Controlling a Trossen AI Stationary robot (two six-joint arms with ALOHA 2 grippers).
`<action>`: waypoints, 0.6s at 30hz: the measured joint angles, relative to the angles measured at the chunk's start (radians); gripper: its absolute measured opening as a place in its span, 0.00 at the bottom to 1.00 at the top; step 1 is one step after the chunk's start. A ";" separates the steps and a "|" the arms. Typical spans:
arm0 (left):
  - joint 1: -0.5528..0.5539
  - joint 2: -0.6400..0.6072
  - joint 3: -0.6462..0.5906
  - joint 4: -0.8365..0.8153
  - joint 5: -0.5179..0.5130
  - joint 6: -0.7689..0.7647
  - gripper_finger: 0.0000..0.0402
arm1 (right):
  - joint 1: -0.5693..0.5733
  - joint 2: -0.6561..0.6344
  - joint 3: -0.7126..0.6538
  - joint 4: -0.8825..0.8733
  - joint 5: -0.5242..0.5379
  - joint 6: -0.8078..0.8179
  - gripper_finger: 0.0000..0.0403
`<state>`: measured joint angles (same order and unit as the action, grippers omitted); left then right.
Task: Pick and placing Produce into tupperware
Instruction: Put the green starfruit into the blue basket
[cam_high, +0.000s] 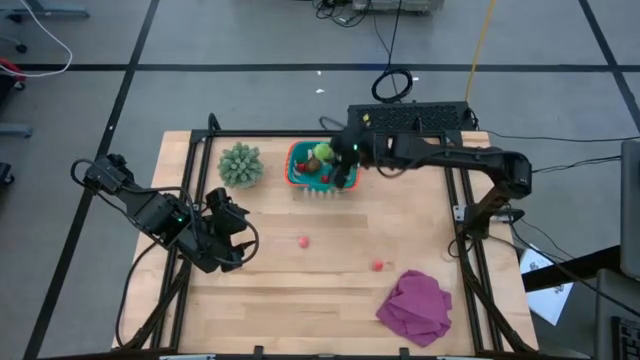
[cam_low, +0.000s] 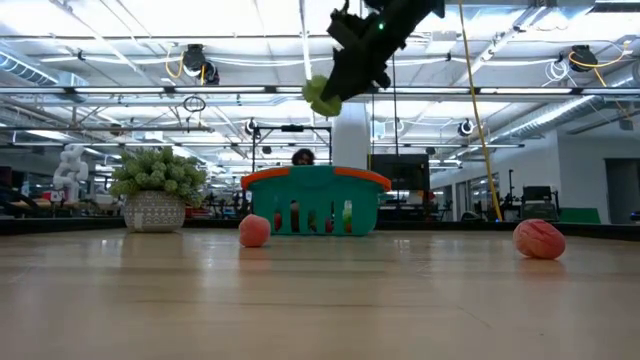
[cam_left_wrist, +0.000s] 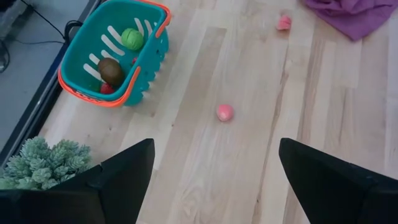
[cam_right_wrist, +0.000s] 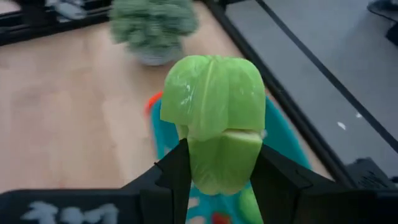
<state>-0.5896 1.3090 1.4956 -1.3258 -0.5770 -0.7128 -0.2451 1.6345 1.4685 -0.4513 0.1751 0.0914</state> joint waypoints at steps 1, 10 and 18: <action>0.000 0.000 0.000 0.000 0.000 0.004 0.87 | -0.023 0.002 0.000 0.008 -0.020 -0.003 0.32; 0.000 0.000 0.000 0.000 -0.011 0.023 0.87 | -0.142 0.111 0.000 0.085 -0.207 0.001 0.32; 0.000 0.000 0.000 0.003 -0.027 0.028 0.87 | -0.174 0.233 -0.001 0.043 -0.286 0.000 0.32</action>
<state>-0.5896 1.3090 1.4956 -1.3232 -0.6044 -0.6846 -0.4187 1.8677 1.4677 -0.4083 -0.1110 0.0918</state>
